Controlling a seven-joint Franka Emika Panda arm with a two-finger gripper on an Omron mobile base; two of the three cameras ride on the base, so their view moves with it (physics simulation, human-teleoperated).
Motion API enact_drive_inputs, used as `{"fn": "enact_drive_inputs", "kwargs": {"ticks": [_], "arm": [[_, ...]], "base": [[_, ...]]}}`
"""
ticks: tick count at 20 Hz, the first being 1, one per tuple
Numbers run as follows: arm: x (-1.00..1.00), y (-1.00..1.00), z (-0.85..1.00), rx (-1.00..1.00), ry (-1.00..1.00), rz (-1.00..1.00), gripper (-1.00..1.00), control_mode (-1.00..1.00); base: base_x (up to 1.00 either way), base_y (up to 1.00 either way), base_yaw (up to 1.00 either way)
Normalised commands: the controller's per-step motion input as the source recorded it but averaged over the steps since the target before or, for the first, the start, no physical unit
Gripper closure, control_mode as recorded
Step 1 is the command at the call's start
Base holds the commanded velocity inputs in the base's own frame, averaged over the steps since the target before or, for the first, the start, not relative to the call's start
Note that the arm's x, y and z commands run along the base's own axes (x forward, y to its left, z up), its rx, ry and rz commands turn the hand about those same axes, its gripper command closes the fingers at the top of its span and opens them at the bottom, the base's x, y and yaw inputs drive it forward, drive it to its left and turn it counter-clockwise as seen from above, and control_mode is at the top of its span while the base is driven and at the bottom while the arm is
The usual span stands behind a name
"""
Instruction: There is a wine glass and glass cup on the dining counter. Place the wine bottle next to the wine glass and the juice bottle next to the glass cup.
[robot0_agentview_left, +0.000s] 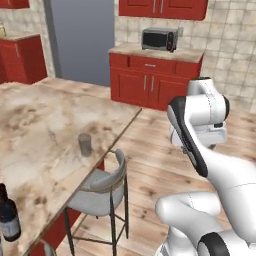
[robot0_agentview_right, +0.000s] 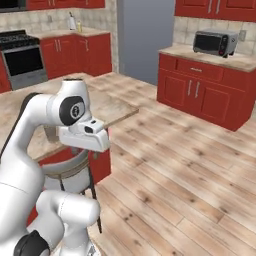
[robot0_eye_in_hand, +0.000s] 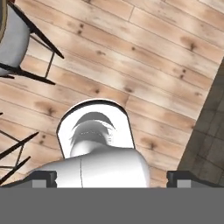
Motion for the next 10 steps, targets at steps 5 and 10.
{"fn": "enact_drive_inputs", "kwargs": {"ticks": [5, 10], "arm": [[0.00, 0.00, 0.00, 0.00, 0.00, 0.00, -1.00, 1.00], [0.00, 0.00, 0.00, 0.00, 0.00, 0.00, -1.00, 1.00]], "base": [[0.69, 0.00, -0.32], [0.80, 0.02, -0.24]]}}
